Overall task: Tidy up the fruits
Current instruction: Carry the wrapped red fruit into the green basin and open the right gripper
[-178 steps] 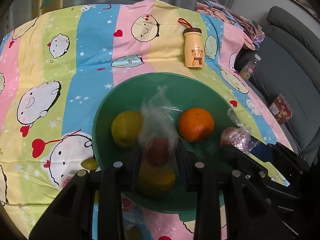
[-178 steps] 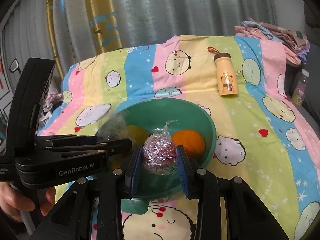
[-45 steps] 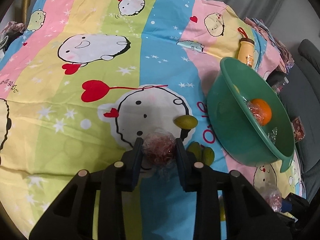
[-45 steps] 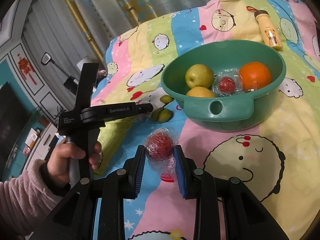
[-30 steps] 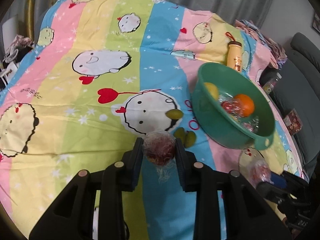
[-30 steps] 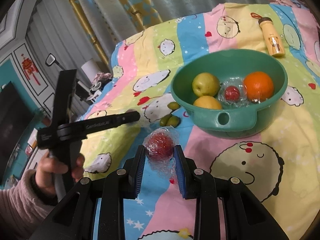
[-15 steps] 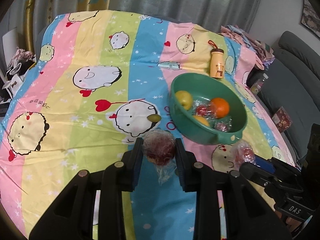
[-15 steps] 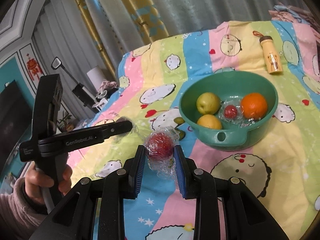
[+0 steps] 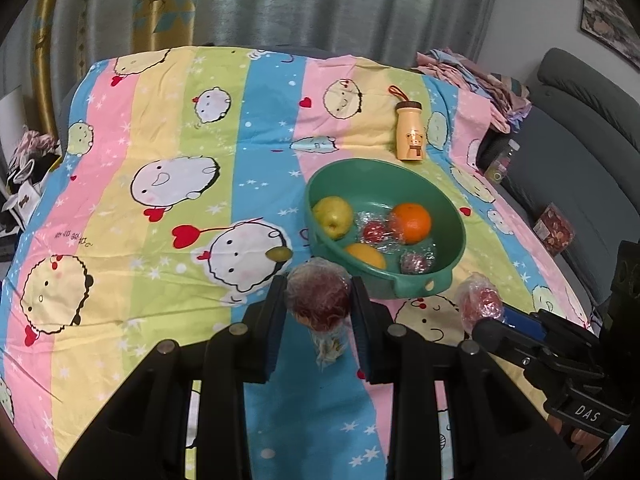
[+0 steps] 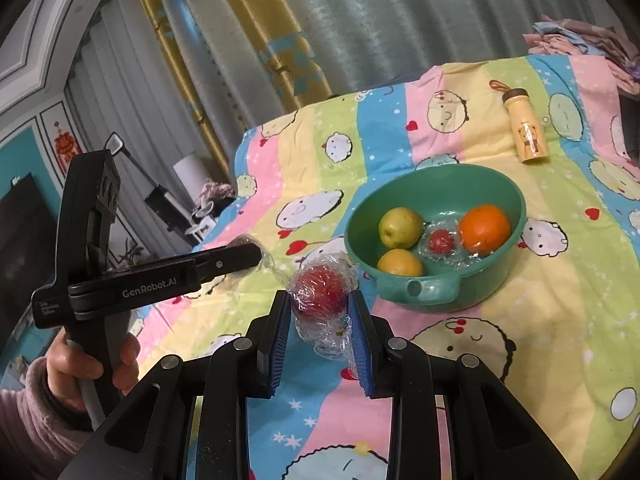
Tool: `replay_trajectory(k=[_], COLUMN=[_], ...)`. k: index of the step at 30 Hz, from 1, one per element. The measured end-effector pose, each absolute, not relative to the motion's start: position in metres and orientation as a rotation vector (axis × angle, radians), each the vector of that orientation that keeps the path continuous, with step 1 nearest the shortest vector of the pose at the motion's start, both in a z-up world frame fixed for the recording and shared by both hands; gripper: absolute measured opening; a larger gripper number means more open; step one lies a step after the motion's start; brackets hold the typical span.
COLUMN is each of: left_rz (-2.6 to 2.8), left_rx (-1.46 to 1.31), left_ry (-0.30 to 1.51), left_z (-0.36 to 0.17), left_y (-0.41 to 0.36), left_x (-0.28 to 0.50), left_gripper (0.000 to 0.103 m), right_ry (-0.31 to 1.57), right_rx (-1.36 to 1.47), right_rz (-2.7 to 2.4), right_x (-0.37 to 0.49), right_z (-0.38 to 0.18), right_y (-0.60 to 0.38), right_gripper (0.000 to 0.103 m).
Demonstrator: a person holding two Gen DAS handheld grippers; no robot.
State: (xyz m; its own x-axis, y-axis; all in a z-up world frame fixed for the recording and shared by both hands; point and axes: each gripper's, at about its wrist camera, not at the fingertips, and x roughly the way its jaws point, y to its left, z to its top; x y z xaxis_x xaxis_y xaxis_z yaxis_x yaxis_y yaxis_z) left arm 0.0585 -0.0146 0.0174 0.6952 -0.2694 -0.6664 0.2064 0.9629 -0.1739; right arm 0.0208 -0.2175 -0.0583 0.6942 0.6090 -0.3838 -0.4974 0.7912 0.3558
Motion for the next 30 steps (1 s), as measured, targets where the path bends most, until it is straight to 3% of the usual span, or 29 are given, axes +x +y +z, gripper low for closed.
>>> replay_trajectory(k=[30], left_rz=[-0.338], left_rx=[0.006], left_ry=[0.779], left_z=[0.016], left_y=[-0.083], left_x=[0.139], left_gripper=[0.031], right_ry=[0.406], right_rx=[0.3], right_rz=[0.506], right_x=[0.092], right_z=[-0.036], right_y=[-0.263], right_gripper=[0.031])
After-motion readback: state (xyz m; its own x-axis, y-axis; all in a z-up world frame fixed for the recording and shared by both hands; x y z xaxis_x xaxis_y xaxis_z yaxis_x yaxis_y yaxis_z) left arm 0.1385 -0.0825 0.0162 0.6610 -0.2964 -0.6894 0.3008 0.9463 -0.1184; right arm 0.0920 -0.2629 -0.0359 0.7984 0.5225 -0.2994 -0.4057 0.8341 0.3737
